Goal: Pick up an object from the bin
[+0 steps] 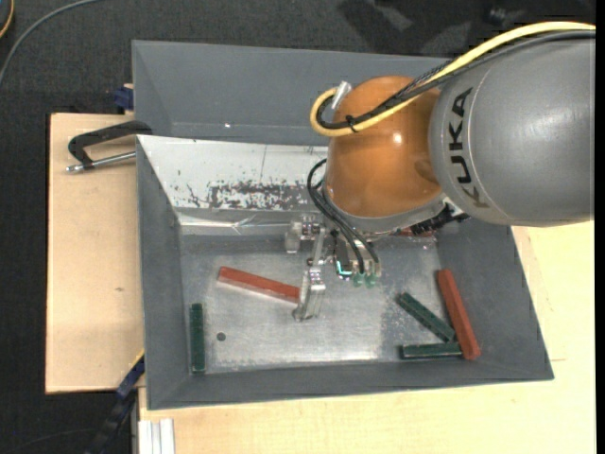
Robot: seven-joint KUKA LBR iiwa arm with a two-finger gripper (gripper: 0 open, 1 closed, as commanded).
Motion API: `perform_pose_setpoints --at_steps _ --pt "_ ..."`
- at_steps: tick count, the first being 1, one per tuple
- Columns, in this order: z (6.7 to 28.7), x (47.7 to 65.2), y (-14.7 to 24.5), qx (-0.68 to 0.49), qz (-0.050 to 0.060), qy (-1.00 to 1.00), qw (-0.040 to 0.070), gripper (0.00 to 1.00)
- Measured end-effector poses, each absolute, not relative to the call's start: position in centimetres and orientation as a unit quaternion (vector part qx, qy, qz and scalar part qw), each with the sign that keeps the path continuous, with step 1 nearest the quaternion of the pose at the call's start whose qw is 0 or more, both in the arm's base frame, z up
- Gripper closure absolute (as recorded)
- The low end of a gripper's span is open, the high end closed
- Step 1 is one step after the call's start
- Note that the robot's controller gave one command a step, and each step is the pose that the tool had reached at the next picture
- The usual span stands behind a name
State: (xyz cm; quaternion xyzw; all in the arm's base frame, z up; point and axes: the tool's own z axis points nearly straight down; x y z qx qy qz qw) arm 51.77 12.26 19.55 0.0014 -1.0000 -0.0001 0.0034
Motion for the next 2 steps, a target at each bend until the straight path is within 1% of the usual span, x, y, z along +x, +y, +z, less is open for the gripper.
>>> perform_pose_setpoints --at_steps 1,2 --pt "6.61 53.93 12.08 0.018 0.0 -1.0 0.003 0.0" --pt "7.05 54.04 12.07 0.017 -0.001 -1.0 0.0 1.0"
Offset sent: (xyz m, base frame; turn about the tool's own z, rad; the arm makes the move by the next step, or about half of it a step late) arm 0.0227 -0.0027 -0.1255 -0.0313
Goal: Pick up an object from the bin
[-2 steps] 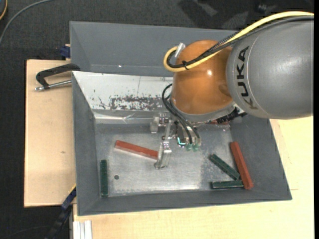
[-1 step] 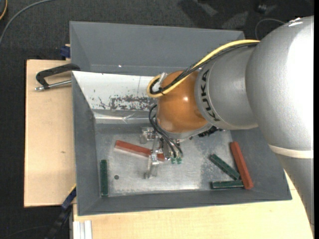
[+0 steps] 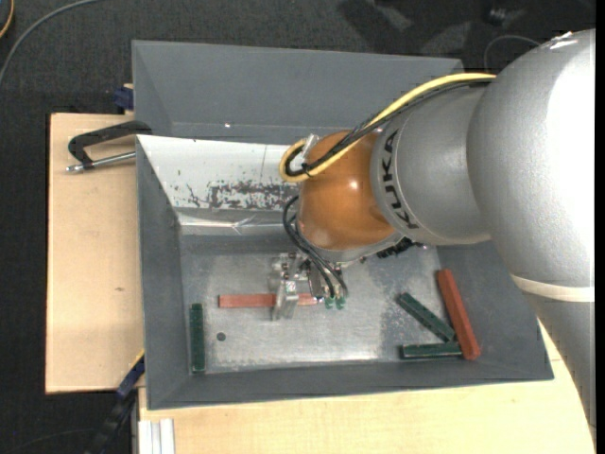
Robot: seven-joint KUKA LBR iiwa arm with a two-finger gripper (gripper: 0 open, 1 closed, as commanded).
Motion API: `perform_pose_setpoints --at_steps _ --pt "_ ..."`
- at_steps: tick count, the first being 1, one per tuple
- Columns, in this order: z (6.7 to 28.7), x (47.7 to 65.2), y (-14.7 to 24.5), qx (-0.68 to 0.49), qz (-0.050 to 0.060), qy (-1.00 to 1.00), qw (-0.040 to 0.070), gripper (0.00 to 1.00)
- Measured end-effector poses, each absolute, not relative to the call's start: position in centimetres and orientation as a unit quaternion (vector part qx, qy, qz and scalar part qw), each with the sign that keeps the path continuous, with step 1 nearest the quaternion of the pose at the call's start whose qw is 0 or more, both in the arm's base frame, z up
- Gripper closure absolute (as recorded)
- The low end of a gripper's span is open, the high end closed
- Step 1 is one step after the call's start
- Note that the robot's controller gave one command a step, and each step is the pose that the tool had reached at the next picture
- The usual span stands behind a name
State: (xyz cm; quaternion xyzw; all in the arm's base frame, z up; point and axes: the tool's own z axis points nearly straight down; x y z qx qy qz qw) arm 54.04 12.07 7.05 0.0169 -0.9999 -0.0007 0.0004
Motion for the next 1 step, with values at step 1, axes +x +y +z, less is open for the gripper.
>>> perform_pose_setpoints --at_steps 1 --pt "20.94 55.64 10.82 -0.024 -0.002 -1.0 -0.007 1.0"
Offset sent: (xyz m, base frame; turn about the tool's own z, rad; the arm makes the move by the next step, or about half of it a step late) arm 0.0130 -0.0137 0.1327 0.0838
